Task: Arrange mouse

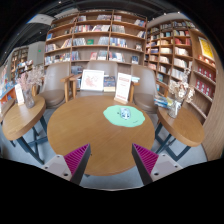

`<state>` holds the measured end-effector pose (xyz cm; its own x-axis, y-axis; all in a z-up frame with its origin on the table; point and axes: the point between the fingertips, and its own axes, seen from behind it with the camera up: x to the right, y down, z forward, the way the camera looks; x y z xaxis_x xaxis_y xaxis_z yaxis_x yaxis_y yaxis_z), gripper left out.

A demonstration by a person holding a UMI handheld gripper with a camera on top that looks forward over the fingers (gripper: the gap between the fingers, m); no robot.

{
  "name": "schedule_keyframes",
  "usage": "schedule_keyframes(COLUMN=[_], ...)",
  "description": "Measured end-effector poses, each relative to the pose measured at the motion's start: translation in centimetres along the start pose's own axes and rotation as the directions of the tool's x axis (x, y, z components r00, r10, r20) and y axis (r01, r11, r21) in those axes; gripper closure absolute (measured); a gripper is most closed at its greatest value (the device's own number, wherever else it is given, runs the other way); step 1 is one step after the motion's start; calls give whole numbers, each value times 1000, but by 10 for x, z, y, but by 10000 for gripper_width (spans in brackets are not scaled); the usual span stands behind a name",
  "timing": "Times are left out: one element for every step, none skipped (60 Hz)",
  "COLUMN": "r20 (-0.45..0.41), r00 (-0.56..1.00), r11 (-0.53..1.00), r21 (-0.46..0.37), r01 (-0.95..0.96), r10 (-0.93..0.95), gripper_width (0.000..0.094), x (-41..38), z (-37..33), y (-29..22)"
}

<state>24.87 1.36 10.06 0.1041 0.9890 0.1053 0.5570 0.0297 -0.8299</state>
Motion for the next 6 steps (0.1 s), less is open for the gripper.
schedule_keyframes(r20=[-1, -2, -5, -8, -11, -13], r00=[1000, 1000, 1000, 1000, 1000, 1000], r11=[1000, 1000, 1000, 1000, 999, 999], r21=[5, 13, 22, 29, 33, 34], r01=[1, 3, 4, 6, 7, 5], r10=[-1, -3, -4, -6, -6, -5], gripper_width=[82, 81, 83, 85, 85, 83], x=[0, 1, 1, 1, 2, 2], z=[0, -1, -1, -2, -3, -4], y=[-1, -2, -5, -7, -8, -9])
